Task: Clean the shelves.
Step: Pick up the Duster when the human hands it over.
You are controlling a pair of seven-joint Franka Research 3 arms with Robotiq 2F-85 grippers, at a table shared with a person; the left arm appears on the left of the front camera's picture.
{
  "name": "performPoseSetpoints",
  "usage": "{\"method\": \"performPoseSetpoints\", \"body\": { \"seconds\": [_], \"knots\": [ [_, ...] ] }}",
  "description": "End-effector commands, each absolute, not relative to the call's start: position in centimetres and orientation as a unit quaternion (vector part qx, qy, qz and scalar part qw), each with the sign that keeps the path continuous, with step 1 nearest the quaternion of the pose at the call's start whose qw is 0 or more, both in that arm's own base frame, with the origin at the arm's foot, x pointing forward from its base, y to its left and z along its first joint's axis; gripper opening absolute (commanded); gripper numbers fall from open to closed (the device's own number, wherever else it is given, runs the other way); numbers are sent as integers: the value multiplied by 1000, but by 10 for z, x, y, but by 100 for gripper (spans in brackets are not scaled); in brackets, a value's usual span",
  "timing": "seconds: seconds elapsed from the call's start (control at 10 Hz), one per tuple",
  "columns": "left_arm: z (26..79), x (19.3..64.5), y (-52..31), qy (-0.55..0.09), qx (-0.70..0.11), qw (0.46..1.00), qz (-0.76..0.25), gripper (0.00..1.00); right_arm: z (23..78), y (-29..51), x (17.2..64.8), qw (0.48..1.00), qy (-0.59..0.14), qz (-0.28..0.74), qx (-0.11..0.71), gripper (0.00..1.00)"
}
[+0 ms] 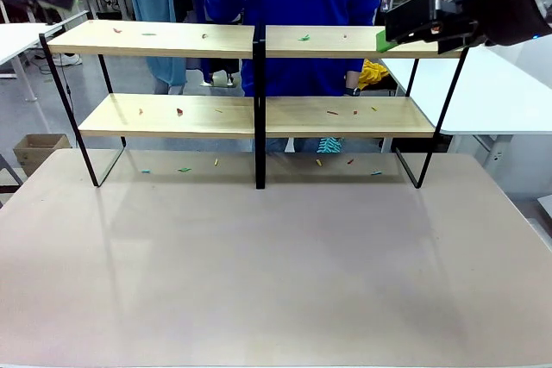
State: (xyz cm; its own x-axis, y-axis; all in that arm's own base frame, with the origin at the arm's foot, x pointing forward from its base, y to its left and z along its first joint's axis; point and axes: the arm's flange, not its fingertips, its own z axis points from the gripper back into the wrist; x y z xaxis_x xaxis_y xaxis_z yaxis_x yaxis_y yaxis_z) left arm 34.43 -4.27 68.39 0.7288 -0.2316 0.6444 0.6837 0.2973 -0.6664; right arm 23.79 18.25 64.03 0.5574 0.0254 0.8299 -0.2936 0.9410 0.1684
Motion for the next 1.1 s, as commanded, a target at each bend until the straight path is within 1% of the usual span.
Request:
{"method": "performPoseSetpoints", "body": {
  "seconds": [0.0, 0.1, 0.2, 0.3, 0.4, 0.5, 0.6, 0.7, 0.9, 1.0],
  "knots": [
    [691, 339, -39, -292, -466, 780, -299, 100, 641, 182, 238, 870, -463, 91, 146, 100],
    [691, 339, -39, -292, -466, 780, -299, 100, 641, 182, 238, 870, -463, 91, 146, 100],
    [683, 347, -43, -217, -516, 775, -293, 100, 641, 182, 238, 870, -463, 91, 146, 100],
    [686, 374, -48, -141, -540, 779, -288, 100, 641, 182, 238, 870, -463, 91, 146, 100],
    [691, 419, -53, -70, -585, 758, -280, 100, 641, 182, 238, 870, -463, 91, 146, 100],
    [694, 460, -59, -37, -610, 757, -233, 100, 641, 182, 238, 870, -463, 91, 146, 100],
    [693, 503, -69, -10, -633, 752, -183, 100, 641, 182, 238, 870, -463, 91, 146, 100],
    [690, 536, -80, -7, -642, 754, -139, 100, 641, 182, 238, 870, -463, 91, 146, 100],
    [683, 571, -104, 4, -634, 766, -106, 100, 641, 182, 238, 870, -463, 91, 146, 100],
    [679, 584, -111, -5, -634, 769, -88, 100, 641, 182, 238, 870, -463, 91, 146, 100]
  ]
}}
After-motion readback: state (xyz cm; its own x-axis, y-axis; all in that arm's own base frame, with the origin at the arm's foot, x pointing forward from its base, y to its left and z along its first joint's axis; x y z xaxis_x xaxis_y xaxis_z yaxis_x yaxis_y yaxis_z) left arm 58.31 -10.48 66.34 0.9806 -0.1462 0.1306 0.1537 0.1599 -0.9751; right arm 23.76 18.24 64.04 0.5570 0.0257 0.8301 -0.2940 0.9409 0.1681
